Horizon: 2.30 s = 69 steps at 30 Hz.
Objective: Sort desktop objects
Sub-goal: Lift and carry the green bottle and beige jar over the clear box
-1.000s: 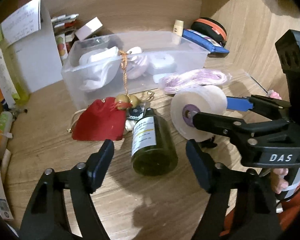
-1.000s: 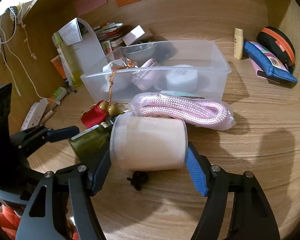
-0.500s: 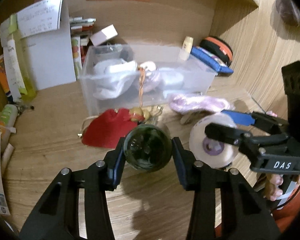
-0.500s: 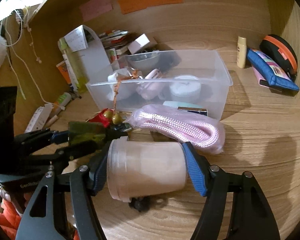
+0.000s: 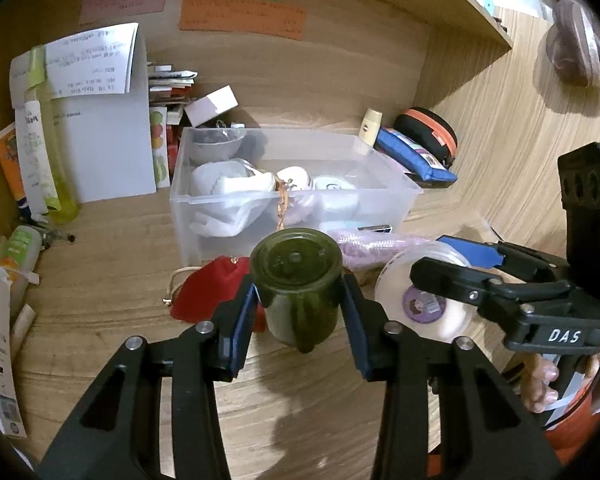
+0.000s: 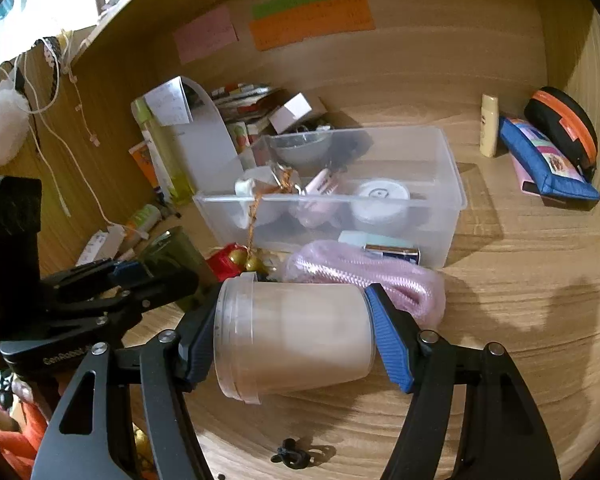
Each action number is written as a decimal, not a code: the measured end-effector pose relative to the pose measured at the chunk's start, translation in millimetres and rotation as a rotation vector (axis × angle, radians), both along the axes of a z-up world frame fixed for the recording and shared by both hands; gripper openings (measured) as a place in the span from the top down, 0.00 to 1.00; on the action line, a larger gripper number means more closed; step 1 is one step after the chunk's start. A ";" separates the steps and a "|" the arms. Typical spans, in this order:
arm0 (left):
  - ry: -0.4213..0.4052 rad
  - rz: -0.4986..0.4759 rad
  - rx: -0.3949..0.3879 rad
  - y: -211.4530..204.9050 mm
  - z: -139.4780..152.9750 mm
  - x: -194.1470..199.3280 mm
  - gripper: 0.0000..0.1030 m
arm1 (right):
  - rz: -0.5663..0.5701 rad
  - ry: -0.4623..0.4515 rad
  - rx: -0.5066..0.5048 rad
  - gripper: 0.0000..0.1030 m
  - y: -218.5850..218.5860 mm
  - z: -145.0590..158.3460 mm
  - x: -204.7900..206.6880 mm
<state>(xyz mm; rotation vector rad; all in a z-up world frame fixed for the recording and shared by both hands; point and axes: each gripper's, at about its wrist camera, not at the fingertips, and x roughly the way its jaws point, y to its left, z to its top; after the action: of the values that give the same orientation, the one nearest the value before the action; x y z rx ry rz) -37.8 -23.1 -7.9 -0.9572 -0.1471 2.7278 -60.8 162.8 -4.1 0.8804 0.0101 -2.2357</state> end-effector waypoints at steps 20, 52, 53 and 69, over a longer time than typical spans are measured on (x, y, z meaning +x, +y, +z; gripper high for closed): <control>0.129 0.072 0.034 -30.1 62.1 -25.5 0.60 | 0.013 0.104 -0.057 0.37 -0.1 58.3 -19.1; -0.012 0.138 -0.002 -35.6 37.1 -167.5 0.60 | -0.074 0.006 0.117 0.37 -66.6 29.7 -176.0; -0.018 0.137 0.002 -36.7 35.3 -168.4 0.60 | -0.080 0.007 0.120 0.37 -68.4 27.4 -177.4; -0.170 0.126 -0.069 -26.2 -0.4 -189.0 0.60 | -0.079 0.014 0.200 0.36 -85.8 4.6 -174.5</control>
<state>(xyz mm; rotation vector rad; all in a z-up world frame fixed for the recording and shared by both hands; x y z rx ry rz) -226.8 -49.3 -8.3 -1.2397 -0.1498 2.7780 -235.4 77.0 0.5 0.9859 0.2123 -2.3443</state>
